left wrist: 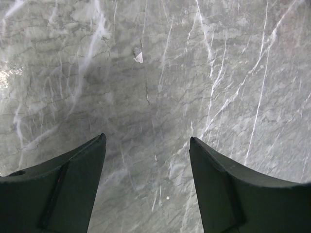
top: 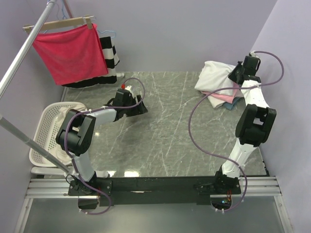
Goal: Fold and stack the t-shirts
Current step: Put the neatly folded tshirt into the corner of the board with the right arm
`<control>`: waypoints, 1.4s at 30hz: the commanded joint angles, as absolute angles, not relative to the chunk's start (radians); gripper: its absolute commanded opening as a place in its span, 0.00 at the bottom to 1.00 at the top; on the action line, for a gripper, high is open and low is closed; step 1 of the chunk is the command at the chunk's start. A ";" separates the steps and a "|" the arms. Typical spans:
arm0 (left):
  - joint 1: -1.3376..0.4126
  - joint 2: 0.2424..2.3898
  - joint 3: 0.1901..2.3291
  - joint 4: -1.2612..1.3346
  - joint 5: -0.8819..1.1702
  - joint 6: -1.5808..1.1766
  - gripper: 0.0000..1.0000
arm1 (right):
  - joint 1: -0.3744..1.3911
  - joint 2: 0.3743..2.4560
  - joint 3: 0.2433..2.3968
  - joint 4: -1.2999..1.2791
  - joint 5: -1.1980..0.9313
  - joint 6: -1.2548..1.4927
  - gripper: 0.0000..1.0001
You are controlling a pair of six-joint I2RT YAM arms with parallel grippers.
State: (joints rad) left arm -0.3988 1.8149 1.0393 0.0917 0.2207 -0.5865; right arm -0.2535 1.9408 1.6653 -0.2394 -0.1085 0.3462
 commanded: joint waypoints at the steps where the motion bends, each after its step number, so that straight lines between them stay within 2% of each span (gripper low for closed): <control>1: -0.402 1.827 1.084 0.106 0.248 -0.574 0.75 | -0.293 1.940 1.667 -0.182 -0.029 0.348 0.00; 3: -0.402 1.832 1.085 0.106 0.253 -0.574 0.75 | -0.299 1.965 1.674 -0.199 -0.043 0.356 0.00; 4: -0.402 1.836 1.085 0.106 0.258 -0.574 0.75 | -0.298 1.983 1.675 -0.202 -0.041 0.360 0.11; 6: -0.402 1.841 1.088 0.100 0.264 -0.574 0.75 | -0.298 1.999 1.680 -0.215 -0.052 0.373 0.23; 7: -0.402 1.848 1.091 0.097 0.265 -0.574 0.75 | -0.299 1.997 1.663 -0.210 -0.055 0.377 0.57; 8: -0.402 1.848 1.091 0.095 0.265 -0.572 0.75 | -0.298 1.994 1.651 -0.204 -0.052 0.396 0.71; 9: -0.402 1.848 1.091 0.094 0.265 -0.572 0.75 | -0.298 1.987 1.635 -0.186 -0.051 0.402 0.91; 10: -0.402 1.839 1.083 0.097 0.261 -0.572 0.75 | -0.298 1.956 1.590 -0.166 -0.052 0.403 0.99; 15: -0.402 1.778 1.039 0.118 0.165 -0.589 0.80 | -0.278 1.813 1.422 -0.023 -0.009 0.402 1.00; 20: -0.402 1.678 1.003 0.124 0.049 -0.588 0.99 | -0.207 1.616 1.214 0.104 0.121 0.344 1.00; 26: -0.402 1.651 1.068 0.023 -0.041 -0.565 0.99 | -0.065 1.445 1.057 0.121 0.321 0.321 1.00; 36: -0.402 1.491 1.100 -0.080 -0.195 -0.531 1.00 | 0.190 1.243 0.845 0.081 0.250 0.354 1.00; 42: -0.402 1.306 1.040 -0.103 -0.290 -0.512 1.00 | 0.337 1.187 0.776 0.081 0.252 0.342 1.00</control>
State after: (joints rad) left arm -0.3988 1.4303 1.0512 -0.0959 -0.1967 -0.5484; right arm 0.2710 1.2491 0.8036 0.0620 0.2459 0.3454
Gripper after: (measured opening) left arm 0.996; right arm 0.996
